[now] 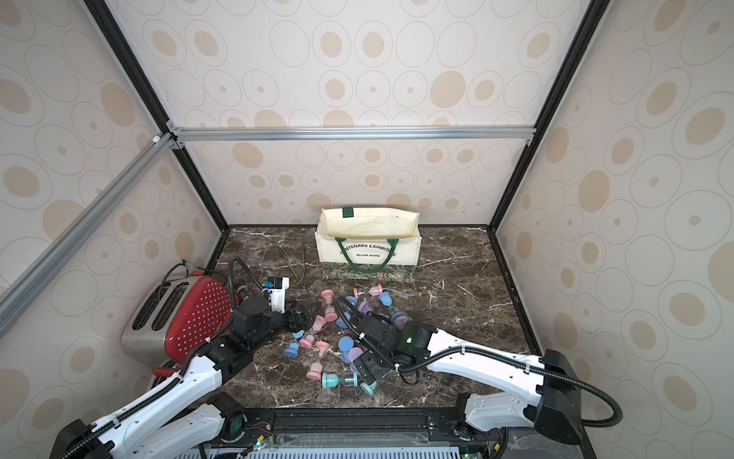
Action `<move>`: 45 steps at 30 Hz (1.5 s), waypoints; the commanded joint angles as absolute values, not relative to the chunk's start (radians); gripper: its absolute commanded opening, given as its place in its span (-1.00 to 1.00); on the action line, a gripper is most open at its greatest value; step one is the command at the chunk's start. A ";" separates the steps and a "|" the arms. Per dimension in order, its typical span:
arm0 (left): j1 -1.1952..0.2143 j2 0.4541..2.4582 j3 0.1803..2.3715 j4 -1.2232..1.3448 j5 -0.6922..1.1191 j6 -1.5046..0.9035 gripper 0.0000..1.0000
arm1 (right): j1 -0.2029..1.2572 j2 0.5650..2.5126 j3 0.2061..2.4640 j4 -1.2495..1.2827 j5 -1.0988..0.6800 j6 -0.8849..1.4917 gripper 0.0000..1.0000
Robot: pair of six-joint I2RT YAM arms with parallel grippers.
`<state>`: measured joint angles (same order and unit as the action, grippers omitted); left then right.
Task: Put the hourglass into the canvas bag
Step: Pick up the hourglass from the center of the board.
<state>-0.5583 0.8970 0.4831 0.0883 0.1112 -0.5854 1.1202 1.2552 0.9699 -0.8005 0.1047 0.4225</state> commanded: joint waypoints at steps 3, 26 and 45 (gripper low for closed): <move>-0.568 0.865 0.495 0.075 0.071 -0.618 0.95 | 1.149 1.327 0.997 -0.745 0.092 0.432 0.61; -0.569 0.831 0.520 0.032 0.097 -0.617 0.95 | 1.157 1.493 1.038 -0.664 0.148 0.403 0.09; -0.569 0.792 0.552 -0.011 0.069 -0.614 0.95 | 1.158 1.504 1.073 -0.700 0.171 0.409 -0.46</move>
